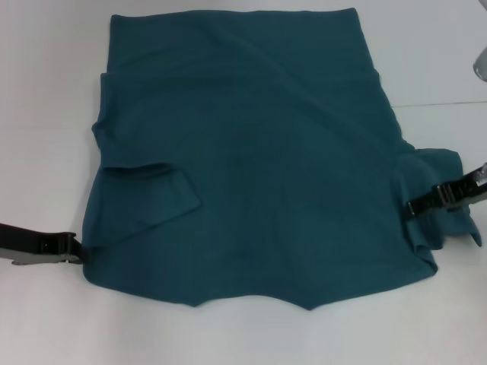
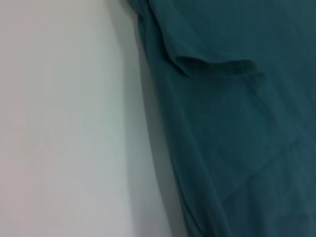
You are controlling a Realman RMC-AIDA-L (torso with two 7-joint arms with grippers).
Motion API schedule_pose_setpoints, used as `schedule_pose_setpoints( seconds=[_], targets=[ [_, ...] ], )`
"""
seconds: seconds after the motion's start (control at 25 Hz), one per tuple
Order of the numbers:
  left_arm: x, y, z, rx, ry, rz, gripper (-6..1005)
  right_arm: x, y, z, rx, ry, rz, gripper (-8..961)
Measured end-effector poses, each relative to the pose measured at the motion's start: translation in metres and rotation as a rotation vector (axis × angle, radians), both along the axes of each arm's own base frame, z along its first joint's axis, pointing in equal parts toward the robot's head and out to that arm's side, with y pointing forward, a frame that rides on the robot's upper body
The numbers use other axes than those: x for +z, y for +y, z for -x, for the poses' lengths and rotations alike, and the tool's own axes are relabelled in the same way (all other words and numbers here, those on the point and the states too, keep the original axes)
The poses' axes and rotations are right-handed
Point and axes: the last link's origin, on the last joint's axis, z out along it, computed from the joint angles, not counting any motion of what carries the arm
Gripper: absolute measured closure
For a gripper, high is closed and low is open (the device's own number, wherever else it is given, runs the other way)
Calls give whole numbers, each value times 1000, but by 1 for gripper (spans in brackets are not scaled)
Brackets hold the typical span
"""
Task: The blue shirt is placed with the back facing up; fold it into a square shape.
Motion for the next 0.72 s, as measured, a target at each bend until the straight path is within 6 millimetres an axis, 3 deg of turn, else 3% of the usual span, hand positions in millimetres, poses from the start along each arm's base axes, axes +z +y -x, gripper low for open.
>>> schedule_pose_setpoints(
  seconds=[0.36,0.72],
  targets=[
    [9,-8,6,45,-38,1,976,7,-9,-12,-10,-106,42,75],
    [26,-21,8,33,-49,12,704,15,-17,-8,28,-202,103,75]
  ],
)
